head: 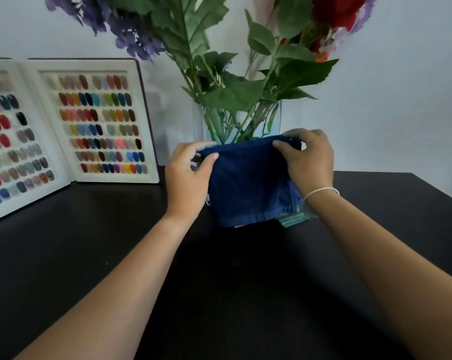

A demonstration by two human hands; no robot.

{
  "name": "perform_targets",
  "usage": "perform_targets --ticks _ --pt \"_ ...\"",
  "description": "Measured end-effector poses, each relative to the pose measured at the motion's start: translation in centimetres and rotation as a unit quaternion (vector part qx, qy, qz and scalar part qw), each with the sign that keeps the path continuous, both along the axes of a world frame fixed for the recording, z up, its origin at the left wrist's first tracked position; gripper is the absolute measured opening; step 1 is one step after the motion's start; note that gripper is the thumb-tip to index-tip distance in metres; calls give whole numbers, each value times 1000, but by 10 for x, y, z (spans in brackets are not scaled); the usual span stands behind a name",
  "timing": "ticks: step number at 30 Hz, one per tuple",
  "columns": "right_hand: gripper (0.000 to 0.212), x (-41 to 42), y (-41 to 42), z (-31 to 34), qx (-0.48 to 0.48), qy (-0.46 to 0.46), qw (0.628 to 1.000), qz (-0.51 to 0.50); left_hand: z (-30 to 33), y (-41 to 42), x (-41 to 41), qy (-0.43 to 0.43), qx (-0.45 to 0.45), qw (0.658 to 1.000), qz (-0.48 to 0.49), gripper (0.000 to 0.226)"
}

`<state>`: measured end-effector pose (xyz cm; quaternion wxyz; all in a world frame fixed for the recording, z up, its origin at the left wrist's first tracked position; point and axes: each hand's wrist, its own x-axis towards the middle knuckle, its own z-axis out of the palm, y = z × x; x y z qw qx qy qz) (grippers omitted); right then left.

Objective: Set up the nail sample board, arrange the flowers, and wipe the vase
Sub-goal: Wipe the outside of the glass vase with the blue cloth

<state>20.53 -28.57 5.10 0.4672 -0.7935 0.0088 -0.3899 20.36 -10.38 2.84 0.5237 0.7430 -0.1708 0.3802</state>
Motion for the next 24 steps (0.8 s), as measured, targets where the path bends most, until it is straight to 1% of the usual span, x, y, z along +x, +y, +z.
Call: perform_targets --ticks 4,9,11,14,16,17,19,20,22,24 --pt "10 18 10 6 56 -45 997 -19 8 -2 14 -45 19 998 26 19" --pt "6 34 23 -1 125 -102 986 -40 8 -6 23 -69 -16 997 36 22" --pt "11 36 28 -4 139 -130 981 -45 4 -6 27 -59 -43 997 19 27" --pt "27 38 30 -8 139 -166 974 -66 -3 -8 29 -22 -96 995 -10 32" --pt "32 34 32 -12 120 -172 976 -63 -8 -9 29 4 -127 991 -36 29" --pt "30 32 35 -16 101 -177 978 -51 -11 -9 29 17 -139 989 -53 28" --pt "19 26 43 -29 44 -169 984 -17 -16 -8 29 38 -155 984 -75 29" --pt "23 22 50 -36 5 -151 988 -7 -18 -9 28 47 -158 983 -80 29" --pt "44 16 62 -48 -62 -112 992 8 -19 -8 27 58 -168 980 -92 28" --pt "59 12 67 -51 -89 -96 991 8 -19 -8 26 65 -180 975 -114 28"
